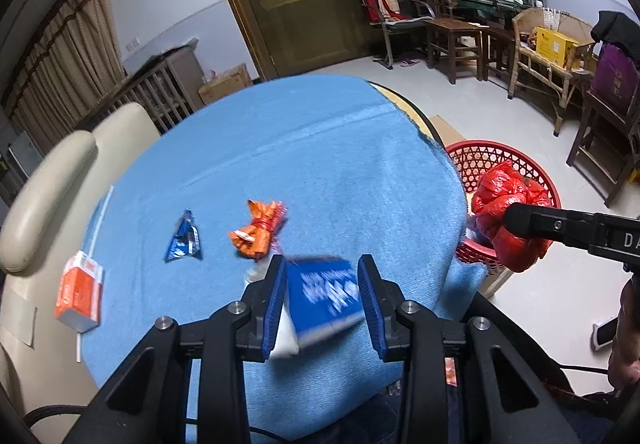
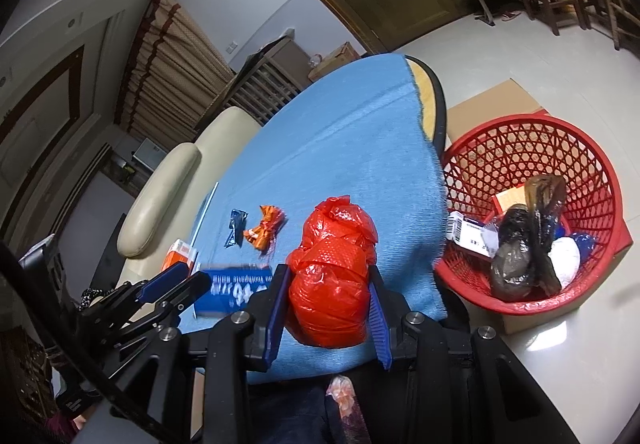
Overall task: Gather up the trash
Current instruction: 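Carry the red bag with the right tool while the left tool carries the box toward the wastebasket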
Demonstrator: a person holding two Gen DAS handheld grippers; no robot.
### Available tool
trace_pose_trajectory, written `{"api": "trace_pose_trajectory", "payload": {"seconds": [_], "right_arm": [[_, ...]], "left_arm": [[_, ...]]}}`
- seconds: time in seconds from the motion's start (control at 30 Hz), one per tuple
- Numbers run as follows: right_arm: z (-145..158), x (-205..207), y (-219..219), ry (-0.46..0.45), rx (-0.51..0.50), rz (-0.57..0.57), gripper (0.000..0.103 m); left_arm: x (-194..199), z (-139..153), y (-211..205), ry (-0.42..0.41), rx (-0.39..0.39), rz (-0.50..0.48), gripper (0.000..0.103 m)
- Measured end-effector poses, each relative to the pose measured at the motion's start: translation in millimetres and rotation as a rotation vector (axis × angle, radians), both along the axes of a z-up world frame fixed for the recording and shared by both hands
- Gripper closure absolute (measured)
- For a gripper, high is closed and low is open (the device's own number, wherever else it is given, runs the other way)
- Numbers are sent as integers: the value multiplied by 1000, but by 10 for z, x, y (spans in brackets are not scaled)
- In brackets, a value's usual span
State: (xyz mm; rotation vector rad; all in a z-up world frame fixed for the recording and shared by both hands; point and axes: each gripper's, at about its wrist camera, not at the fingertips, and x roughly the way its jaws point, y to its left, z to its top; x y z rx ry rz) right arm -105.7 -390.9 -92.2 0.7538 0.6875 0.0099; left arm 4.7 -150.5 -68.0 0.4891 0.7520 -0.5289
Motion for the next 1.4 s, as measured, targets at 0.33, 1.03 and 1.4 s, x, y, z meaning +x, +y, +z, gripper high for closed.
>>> {"api": "trace_pose_trajectory", "payload": {"seconds": [0.33,1.03,1.4], "right_arm": [[-101,-41,-123,23,16,-20,64],[-159,138,26,69,-18,26,64],[-202,191,59,81,-19,39,64]], "left_arm": [[240,-132,341,138,-109,28,61],[686,-586,634,248,-156,133,37],[849,-653,945,328,-238,191,32]]}}
